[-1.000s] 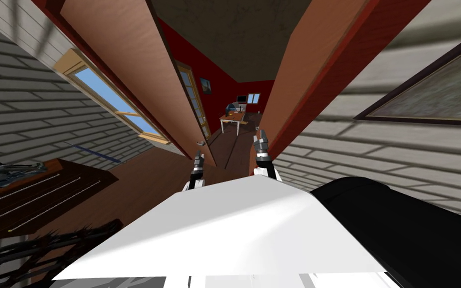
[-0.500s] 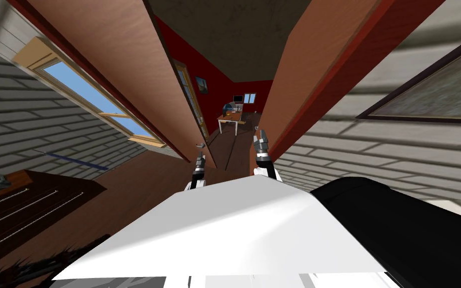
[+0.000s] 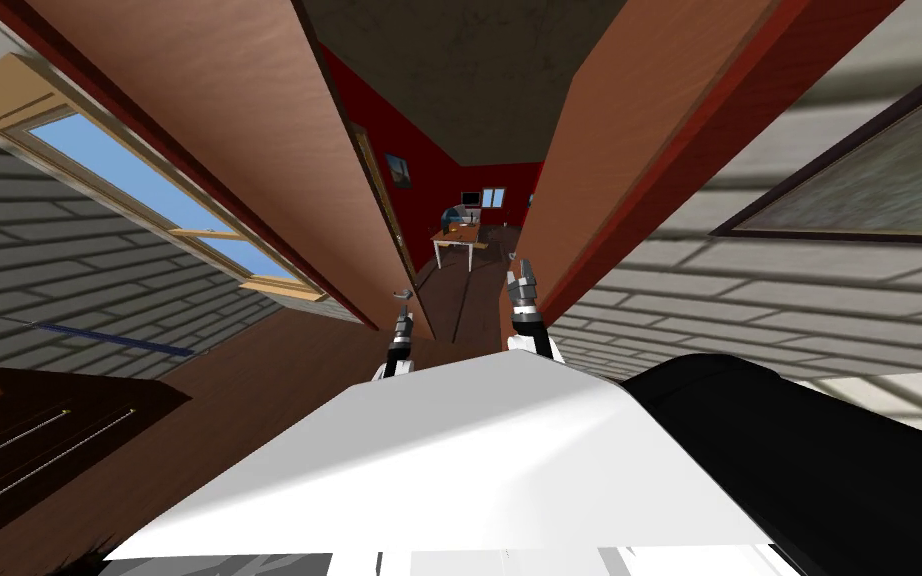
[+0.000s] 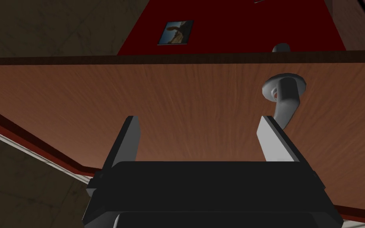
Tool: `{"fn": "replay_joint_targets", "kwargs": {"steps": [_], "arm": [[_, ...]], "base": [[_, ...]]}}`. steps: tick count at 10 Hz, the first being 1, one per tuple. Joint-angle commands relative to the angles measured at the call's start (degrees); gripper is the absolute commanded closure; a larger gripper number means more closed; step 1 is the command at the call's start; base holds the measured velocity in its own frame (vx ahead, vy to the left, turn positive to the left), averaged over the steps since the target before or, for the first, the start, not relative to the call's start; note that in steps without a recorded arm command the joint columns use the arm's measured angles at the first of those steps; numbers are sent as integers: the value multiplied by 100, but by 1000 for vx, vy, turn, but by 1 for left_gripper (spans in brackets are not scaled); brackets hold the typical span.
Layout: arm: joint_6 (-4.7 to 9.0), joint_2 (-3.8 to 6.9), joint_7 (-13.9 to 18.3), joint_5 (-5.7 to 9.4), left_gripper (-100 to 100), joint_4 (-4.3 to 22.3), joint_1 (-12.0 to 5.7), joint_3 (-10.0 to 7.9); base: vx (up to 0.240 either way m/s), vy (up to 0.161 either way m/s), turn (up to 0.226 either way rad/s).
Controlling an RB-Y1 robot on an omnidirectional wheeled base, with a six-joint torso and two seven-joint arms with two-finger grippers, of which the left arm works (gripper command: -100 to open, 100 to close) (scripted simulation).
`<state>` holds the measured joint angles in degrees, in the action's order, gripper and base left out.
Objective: Push the door open
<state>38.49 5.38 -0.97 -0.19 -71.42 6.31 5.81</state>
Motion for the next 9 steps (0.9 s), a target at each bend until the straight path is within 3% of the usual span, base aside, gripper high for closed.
{"fn": "replay_joint_targets", "kwargs": {"steps": [1, 9], "arm": [[32, -17, -13, 12, -100, 171, -70, 3], [211, -185, -98, 77, -100, 1215, -441, 52]], "base": [[32, 111, -77], [42, 159, -119]]}}
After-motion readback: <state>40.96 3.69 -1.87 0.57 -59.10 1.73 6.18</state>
